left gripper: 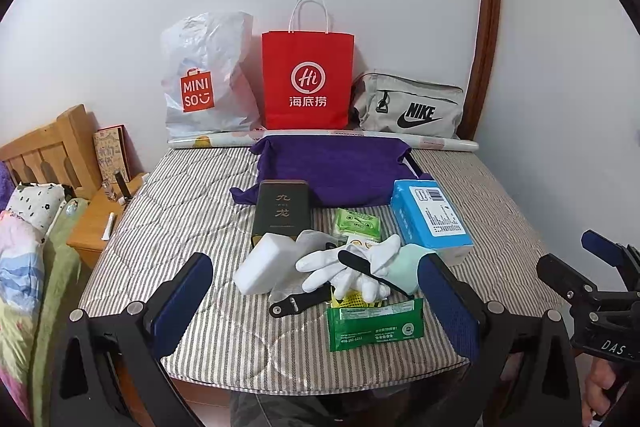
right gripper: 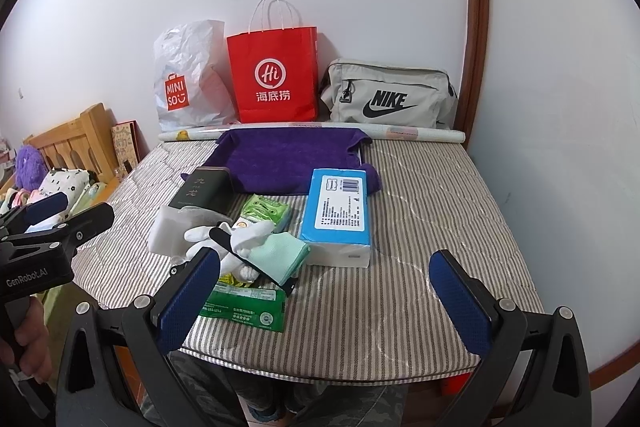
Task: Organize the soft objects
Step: 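Grasp the white sponge block with the left gripper while the right gripper grasps the white gloves and mint cloth, then carry the sponge with the left gripper while the right gripper carries the gloves toward the purple towel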
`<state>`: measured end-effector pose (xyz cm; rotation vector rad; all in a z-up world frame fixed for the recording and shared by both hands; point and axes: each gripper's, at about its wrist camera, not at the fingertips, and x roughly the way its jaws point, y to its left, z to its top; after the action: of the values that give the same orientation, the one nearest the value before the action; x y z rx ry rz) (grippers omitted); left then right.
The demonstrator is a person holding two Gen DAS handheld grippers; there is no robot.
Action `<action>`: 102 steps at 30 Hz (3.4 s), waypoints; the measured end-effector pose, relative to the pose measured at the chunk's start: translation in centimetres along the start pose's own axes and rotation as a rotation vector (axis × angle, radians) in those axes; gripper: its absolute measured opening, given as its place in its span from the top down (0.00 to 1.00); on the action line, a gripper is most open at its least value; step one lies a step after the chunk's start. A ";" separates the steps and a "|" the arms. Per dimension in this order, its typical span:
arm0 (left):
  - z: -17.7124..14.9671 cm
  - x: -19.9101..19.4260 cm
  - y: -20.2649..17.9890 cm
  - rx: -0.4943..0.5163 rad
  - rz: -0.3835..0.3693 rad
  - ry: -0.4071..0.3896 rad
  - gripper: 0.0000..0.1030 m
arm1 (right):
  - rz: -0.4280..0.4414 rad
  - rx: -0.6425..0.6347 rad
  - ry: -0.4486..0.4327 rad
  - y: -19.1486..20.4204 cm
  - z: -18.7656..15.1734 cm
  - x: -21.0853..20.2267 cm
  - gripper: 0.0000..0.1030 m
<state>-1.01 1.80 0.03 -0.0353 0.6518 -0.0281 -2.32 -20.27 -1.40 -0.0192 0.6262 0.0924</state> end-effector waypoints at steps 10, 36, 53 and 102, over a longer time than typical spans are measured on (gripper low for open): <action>-0.1 3.0 2.6 -0.047 0.012 0.045 0.00 | 0.041 -0.015 0.057 0.7 -0.9 3.5 0.00; -4.1 13.6 8.2 -0.113 -0.012 0.231 0.01 | 0.202 -0.214 0.144 5.7 -3.2 14.9 0.27; -4.3 17.7 9.1 -0.120 -0.112 0.235 0.31 | 0.310 -0.176 0.226 6.8 -1.1 20.3 0.73; -4.7 16.8 7.7 -0.084 -0.161 0.206 0.59 | 0.162 0.024 0.239 -4.4 -6.8 16.7 0.51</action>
<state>9.58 8.77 -14.24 -0.1678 0.8548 -0.1615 7.61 -23.62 -16.75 0.0442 0.8677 0.2423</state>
